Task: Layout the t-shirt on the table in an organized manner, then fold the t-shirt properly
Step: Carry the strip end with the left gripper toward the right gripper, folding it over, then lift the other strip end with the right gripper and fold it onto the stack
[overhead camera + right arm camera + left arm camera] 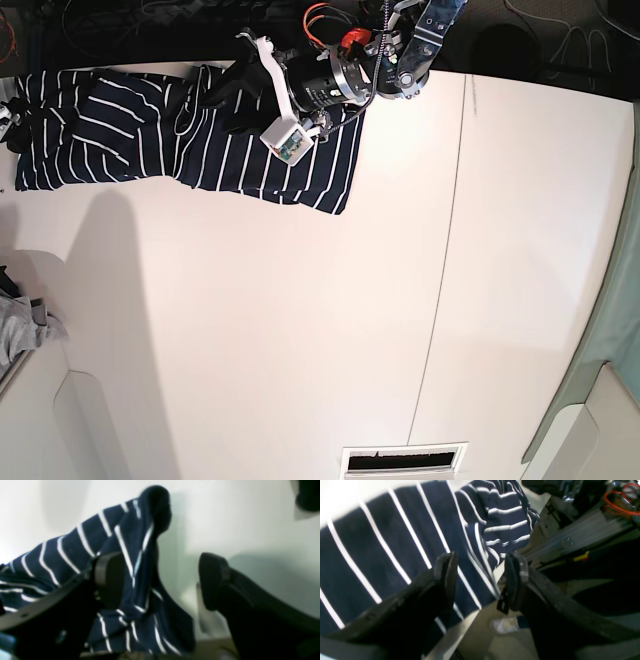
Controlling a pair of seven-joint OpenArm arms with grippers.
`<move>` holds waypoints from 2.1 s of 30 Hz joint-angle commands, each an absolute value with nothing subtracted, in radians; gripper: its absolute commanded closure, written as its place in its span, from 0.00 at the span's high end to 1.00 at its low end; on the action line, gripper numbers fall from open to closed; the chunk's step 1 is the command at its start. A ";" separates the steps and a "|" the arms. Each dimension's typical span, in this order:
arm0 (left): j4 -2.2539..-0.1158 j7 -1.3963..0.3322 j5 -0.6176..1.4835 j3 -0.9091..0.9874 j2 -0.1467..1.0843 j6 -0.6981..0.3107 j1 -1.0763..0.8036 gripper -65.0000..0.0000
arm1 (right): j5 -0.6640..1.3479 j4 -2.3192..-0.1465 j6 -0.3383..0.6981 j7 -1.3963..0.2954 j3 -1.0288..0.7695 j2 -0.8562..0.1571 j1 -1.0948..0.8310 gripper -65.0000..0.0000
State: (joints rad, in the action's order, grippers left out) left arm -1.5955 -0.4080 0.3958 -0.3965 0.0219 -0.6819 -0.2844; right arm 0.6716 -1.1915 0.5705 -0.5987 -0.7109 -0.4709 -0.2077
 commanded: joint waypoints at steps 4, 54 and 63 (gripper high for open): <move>-1.635 -0.406 0.414 -0.399 0.014 -0.698 -0.280 0.50 | 0.704 -1.145 0.589 -0.584 -0.639 -0.496 -0.166 0.69; -1.368 -0.384 0.423 -0.104 0.139 -0.610 -0.271 0.50 | 0.706 -1.718 0.583 -0.757 -0.148 -0.007 -0.164 0.05; -1.368 -0.379 0.422 -0.104 0.139 -0.610 -0.266 0.50 | 0.635 -1.748 0.583 -0.756 0.095 0.003 -0.161 0.57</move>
